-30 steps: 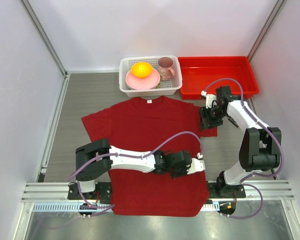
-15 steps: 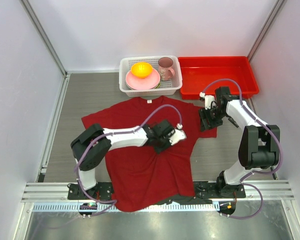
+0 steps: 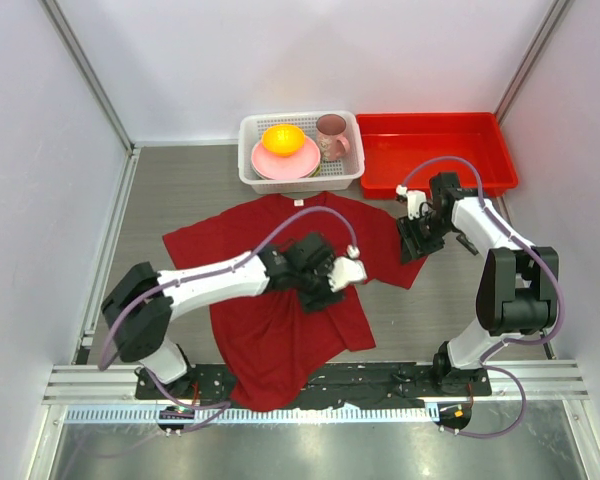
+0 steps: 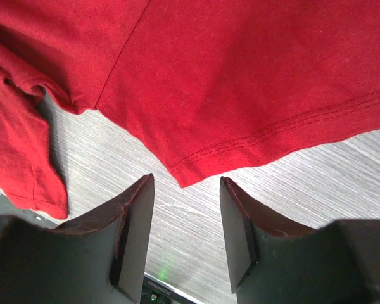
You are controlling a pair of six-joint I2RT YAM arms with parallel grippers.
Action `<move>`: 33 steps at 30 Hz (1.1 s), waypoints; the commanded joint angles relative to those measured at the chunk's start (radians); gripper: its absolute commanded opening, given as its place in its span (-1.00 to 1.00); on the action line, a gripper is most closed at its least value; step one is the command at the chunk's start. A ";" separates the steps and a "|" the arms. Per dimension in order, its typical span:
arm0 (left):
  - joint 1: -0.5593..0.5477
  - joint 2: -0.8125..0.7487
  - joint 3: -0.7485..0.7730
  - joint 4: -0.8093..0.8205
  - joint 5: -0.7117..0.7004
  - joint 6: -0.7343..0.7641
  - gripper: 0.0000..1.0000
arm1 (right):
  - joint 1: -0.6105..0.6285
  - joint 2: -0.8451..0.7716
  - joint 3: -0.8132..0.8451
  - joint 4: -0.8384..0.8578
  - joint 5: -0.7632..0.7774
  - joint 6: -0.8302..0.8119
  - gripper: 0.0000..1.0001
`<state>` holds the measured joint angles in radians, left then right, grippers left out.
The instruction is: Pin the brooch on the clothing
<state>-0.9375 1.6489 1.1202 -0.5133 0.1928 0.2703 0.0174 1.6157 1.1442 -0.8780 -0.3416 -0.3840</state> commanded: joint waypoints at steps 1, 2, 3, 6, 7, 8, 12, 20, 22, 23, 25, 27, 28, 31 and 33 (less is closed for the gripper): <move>-0.193 -0.046 0.044 -0.007 0.048 -0.060 0.16 | -0.005 -0.036 0.017 -0.038 -0.045 -0.047 -0.02; -0.237 -0.031 0.052 0.007 0.043 -0.100 0.16 | -0.004 -0.037 0.012 -0.039 -0.046 -0.055 -0.03; -0.256 -0.009 0.059 0.015 0.043 -0.111 0.17 | -0.004 -0.037 0.006 -0.041 -0.050 -0.058 -0.05; -0.310 0.077 0.107 0.052 0.028 -0.137 0.18 | -0.004 -0.028 -0.020 -0.038 -0.063 -0.056 -0.09; -0.317 0.119 0.119 0.059 0.027 -0.138 0.19 | -0.004 -0.022 -0.035 -0.026 -0.066 -0.055 -0.09; -0.336 0.135 0.137 0.065 0.022 -0.138 0.19 | -0.005 -0.019 -0.044 -0.013 -0.065 -0.053 -0.10; -0.377 0.210 0.156 0.104 -0.023 -0.096 0.23 | -0.005 0.021 -0.075 0.060 -0.047 -0.038 -0.12; -0.386 0.324 0.210 0.114 -0.081 -0.088 0.14 | -0.005 0.159 -0.103 0.168 0.105 -0.078 -0.20; -0.388 0.354 0.220 0.090 -0.073 -0.079 -0.07 | -0.005 0.179 -0.095 0.185 0.154 -0.085 -0.21; -0.388 0.365 0.224 0.078 -0.060 -0.077 -0.20 | -0.004 0.188 -0.092 0.189 0.170 -0.099 -0.24; -0.388 0.361 0.227 0.062 -0.044 -0.074 -0.63 | -0.037 0.202 -0.083 0.197 0.205 -0.116 -0.26; -0.389 0.303 0.221 0.061 0.025 -0.062 -0.90 | -0.046 0.208 -0.078 0.198 0.222 -0.140 -0.28; -0.395 0.272 0.211 0.073 0.052 -0.059 -0.95 | -0.053 0.208 -0.075 0.198 0.239 -0.150 -0.28; -0.434 0.162 0.246 0.070 0.195 -0.054 -1.00 | -0.076 0.211 -0.070 0.206 0.288 -0.196 -0.30; -0.466 0.126 0.273 0.065 0.273 -0.054 -1.00 | -0.099 0.216 -0.063 0.221 0.312 -0.231 -0.30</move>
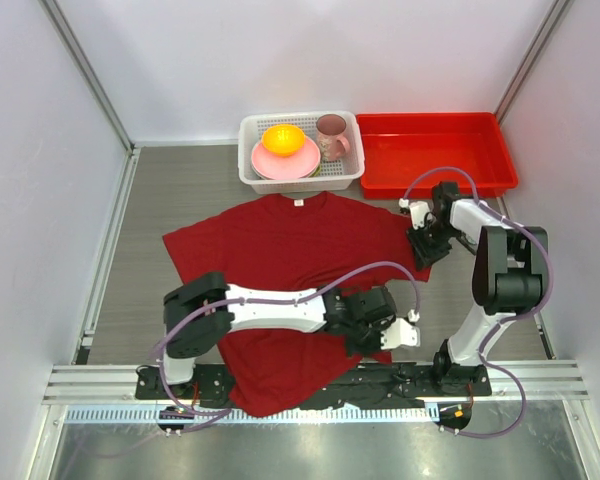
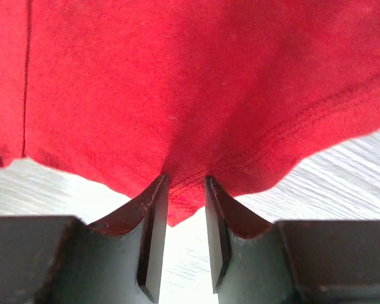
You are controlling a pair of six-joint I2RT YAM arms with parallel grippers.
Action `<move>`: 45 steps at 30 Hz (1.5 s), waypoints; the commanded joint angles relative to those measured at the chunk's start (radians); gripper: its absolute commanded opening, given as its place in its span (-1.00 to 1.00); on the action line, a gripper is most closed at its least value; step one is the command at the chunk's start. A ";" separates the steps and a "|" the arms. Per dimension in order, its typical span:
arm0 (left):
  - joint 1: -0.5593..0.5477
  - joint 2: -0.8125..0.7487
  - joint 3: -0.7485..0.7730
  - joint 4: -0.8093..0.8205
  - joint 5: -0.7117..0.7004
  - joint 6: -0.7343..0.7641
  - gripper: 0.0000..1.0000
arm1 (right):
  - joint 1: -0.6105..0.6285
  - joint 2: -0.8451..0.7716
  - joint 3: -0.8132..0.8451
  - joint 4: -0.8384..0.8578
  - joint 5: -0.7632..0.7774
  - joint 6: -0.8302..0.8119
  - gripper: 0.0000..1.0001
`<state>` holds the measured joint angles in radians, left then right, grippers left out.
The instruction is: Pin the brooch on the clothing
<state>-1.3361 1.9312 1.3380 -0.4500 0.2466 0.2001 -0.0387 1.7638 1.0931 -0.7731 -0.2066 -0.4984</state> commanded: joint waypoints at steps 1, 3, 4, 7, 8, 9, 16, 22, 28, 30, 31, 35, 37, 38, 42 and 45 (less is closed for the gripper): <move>-0.104 -0.172 0.072 -0.001 0.232 0.018 -1.00 | -0.052 0.078 0.000 0.120 0.200 -0.127 -0.30; -0.133 -0.167 0.118 -0.009 0.247 0.007 -1.00 | -0.075 0.088 0.016 0.129 0.219 -0.143 -0.31; -0.152 -0.161 0.134 -0.016 0.279 0.001 -1.00 | -0.081 0.091 0.036 0.129 0.242 -0.153 -0.31; -0.172 -0.112 0.170 -0.036 0.310 0.002 -0.99 | -0.096 0.097 0.066 0.127 0.268 -0.172 -0.30; -0.172 -0.089 0.191 -0.048 0.331 0.007 -0.81 | -0.098 0.086 0.071 0.124 0.272 -0.180 -0.28; -0.172 -0.083 0.196 -0.068 0.347 0.012 -0.60 | -0.098 0.077 0.077 0.117 0.274 -0.184 -0.26; -0.029 -0.309 0.028 -0.067 0.443 -0.063 0.51 | -0.081 -0.096 0.125 -0.054 0.055 -0.213 0.65; 0.337 -0.649 -0.213 -0.157 0.461 -0.110 0.65 | 0.011 -0.255 0.159 -0.150 -0.049 -0.204 0.68; 0.923 -0.697 -0.318 -0.337 0.447 -0.087 0.19 | 0.336 -0.400 0.102 -0.174 -0.246 -0.106 0.37; 1.047 -0.660 -0.324 -0.345 0.413 -0.064 0.14 | 0.527 -0.443 0.061 -0.099 -0.280 -0.036 0.30; 1.074 -0.637 -0.324 -0.339 0.357 -0.068 0.13 | 0.589 -0.448 0.050 -0.065 -0.280 0.048 0.28; 1.204 -0.462 -0.313 -0.300 0.312 -0.109 0.09 | 0.828 -0.391 0.044 0.073 -0.330 0.188 0.29; 1.282 -0.404 -0.297 -0.288 0.290 -0.129 0.04 | 0.954 -0.324 0.050 0.110 -0.321 0.210 0.36; 1.304 -0.379 -0.287 -0.274 0.281 -0.131 0.04 | 0.997 -0.301 0.050 0.156 -0.294 0.215 0.38; 1.374 -0.234 -0.231 -0.274 0.237 -0.117 0.03 | 1.195 -0.163 0.089 0.247 -0.173 0.256 0.43; 1.393 -0.131 -0.162 -0.291 0.198 -0.119 0.02 | 1.286 -0.097 0.134 0.274 -0.154 0.300 0.43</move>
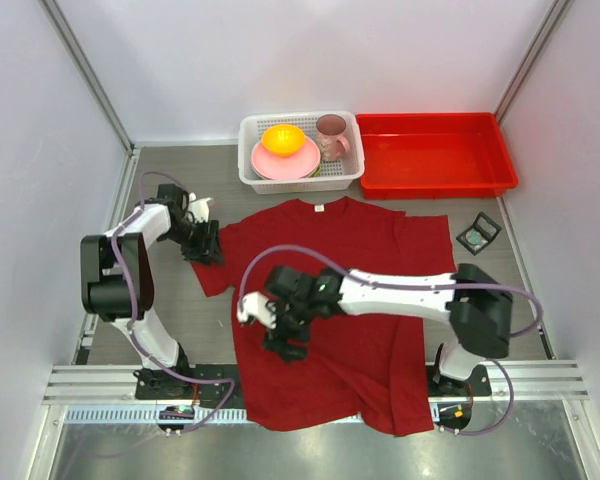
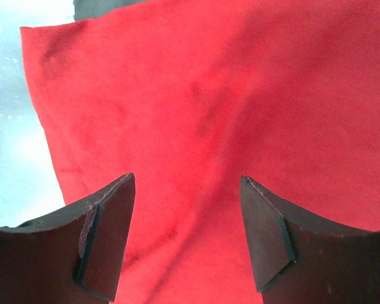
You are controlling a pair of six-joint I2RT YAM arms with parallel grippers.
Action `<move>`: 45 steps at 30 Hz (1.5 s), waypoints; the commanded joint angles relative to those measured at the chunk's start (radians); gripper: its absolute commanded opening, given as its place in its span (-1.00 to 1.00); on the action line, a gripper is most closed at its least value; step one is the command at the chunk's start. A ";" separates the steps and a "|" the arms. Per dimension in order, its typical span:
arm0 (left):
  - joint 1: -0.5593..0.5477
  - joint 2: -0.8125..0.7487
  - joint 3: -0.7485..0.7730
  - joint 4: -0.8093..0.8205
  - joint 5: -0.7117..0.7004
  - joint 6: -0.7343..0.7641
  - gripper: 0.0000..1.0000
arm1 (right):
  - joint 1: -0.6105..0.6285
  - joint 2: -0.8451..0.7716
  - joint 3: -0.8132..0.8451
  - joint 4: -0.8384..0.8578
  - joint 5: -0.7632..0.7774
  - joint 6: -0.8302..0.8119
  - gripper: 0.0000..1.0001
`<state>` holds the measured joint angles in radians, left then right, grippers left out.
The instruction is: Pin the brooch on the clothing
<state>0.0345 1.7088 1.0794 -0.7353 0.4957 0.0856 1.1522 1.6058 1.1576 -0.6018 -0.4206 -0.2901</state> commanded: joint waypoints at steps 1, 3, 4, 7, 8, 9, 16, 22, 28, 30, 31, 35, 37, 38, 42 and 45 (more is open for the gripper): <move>0.024 0.122 0.135 -0.013 -0.066 -0.007 0.01 | 0.116 0.083 0.076 0.117 0.072 0.101 0.43; 0.042 0.172 0.177 -0.027 -0.104 -0.018 0.00 | 0.173 0.101 0.091 0.138 0.082 0.143 0.44; 0.050 0.220 0.197 -0.029 -0.115 -0.027 -0.05 | 0.190 0.118 0.096 0.146 0.092 0.153 0.44; 0.082 0.287 0.264 -0.027 -0.117 -0.055 -0.07 | 0.257 0.138 0.099 0.192 0.137 0.201 0.45; 0.084 0.294 0.283 -0.026 -0.111 -0.060 -0.07 | 0.277 0.155 0.103 0.204 0.169 0.204 0.45; 0.087 0.298 0.286 -0.024 -0.106 -0.064 -0.07 | 0.309 0.167 0.120 0.208 0.193 0.206 0.48; 0.088 0.275 0.286 -0.010 -0.101 -0.057 -0.07 | 0.412 0.247 0.188 0.221 0.255 0.212 0.56; 0.090 0.279 0.284 -0.001 -0.094 -0.053 -0.07 | 0.506 0.255 0.209 0.202 0.298 0.186 0.53; 0.093 0.272 0.286 0.005 -0.100 -0.053 -0.07 | 0.572 0.279 0.231 0.183 0.279 0.195 0.47; 0.094 0.267 0.284 0.005 -0.100 -0.052 -0.07 | 0.572 0.293 0.217 0.200 0.281 0.198 0.42; 0.096 0.264 0.284 0.007 -0.100 -0.050 -0.07 | 0.573 0.295 0.212 0.207 0.289 0.200 0.38; 0.099 0.258 0.281 0.011 -0.098 -0.047 -0.07 | 0.572 0.324 0.215 0.208 0.331 0.209 0.20; 0.099 0.258 0.283 0.010 -0.095 -0.047 -0.07 | 0.570 0.338 0.221 0.203 0.347 0.210 0.14; 0.097 0.256 0.283 0.011 -0.094 -0.047 -0.07 | 0.570 0.342 0.224 0.197 0.348 0.210 0.11; 0.099 0.262 0.289 0.011 -0.094 -0.046 -0.07 | 0.570 0.373 0.244 0.165 0.353 0.209 -0.09; 0.102 0.261 0.294 0.010 -0.097 -0.040 -0.07 | 0.572 0.375 0.241 0.158 0.353 0.201 -0.44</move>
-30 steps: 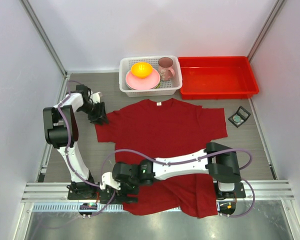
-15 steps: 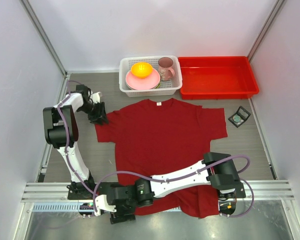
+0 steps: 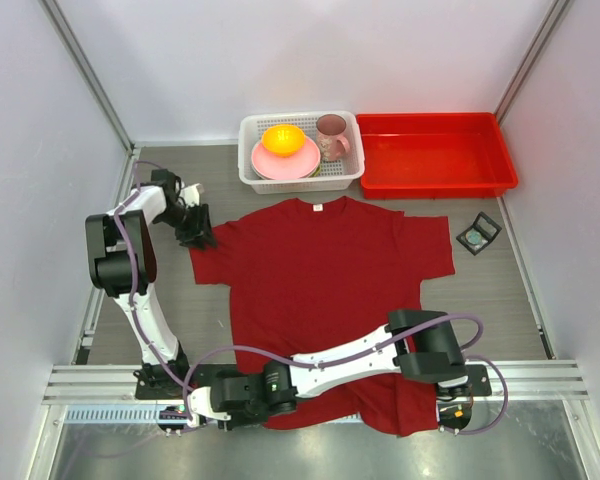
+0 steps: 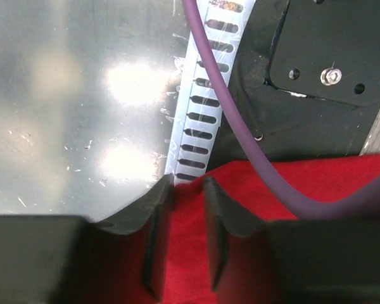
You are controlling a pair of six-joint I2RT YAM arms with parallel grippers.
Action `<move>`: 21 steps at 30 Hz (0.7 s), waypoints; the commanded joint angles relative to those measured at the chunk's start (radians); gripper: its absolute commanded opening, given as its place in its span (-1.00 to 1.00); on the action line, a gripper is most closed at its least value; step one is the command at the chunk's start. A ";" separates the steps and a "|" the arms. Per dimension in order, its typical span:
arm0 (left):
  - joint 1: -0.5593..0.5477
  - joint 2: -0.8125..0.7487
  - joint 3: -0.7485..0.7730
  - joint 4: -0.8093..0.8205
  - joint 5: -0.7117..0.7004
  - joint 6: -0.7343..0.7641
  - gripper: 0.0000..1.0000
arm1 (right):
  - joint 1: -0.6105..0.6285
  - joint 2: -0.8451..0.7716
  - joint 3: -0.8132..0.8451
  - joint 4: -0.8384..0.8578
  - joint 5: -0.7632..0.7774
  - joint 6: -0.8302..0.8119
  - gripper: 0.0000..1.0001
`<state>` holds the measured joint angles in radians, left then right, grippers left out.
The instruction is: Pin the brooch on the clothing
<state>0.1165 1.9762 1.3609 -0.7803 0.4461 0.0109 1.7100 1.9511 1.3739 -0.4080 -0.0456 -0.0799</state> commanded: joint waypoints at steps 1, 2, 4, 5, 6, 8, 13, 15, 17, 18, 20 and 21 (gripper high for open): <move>0.020 -0.007 0.014 0.055 -0.047 0.035 -0.07 | 0.011 0.025 0.030 -0.035 -0.020 -0.014 -0.55; 0.022 -0.005 0.017 0.053 -0.049 0.038 -0.07 | 0.011 0.020 0.034 -0.046 -0.023 -0.018 -0.66; 0.022 -0.002 0.017 0.053 -0.050 0.038 -0.07 | 0.007 0.000 0.048 -0.052 -0.031 -0.041 -0.98; 0.022 0.000 0.015 0.052 -0.050 0.038 -0.07 | 0.002 -0.006 0.054 -0.055 -0.042 -0.049 -0.98; 0.022 0.001 0.017 0.055 -0.052 0.038 -0.07 | -0.010 -0.018 0.066 -0.057 -0.071 -0.055 -0.99; 0.020 0.003 0.015 0.050 -0.053 0.038 -0.07 | -0.029 -0.044 0.083 -0.055 -0.178 -0.044 -0.98; 0.022 0.003 0.020 0.039 -0.063 0.040 -0.08 | -0.082 -0.015 0.214 -0.051 -0.370 0.006 -0.98; 0.022 0.003 0.023 0.036 -0.067 0.040 -0.08 | -0.095 0.006 0.266 -0.034 -0.437 0.061 -0.99; 0.023 0.004 0.026 0.032 -0.067 0.041 -0.08 | -0.125 0.012 0.269 0.006 -0.479 0.125 -0.73; 0.022 0.006 0.027 0.032 -0.066 0.041 -0.07 | -0.131 0.014 0.267 0.008 -0.485 0.134 -0.22; 0.022 0.004 0.030 0.026 -0.055 0.049 -0.03 | -0.156 -0.001 0.255 -0.020 -0.468 0.118 0.98; 0.022 0.003 0.032 0.023 -0.052 0.052 0.00 | -0.173 -0.010 0.248 -0.037 -0.462 0.085 0.99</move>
<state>0.1230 1.9762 1.3685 -0.7784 0.4324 0.0238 1.5696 1.9591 1.6142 -0.4366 -0.4374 -0.0017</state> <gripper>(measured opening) 0.479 0.797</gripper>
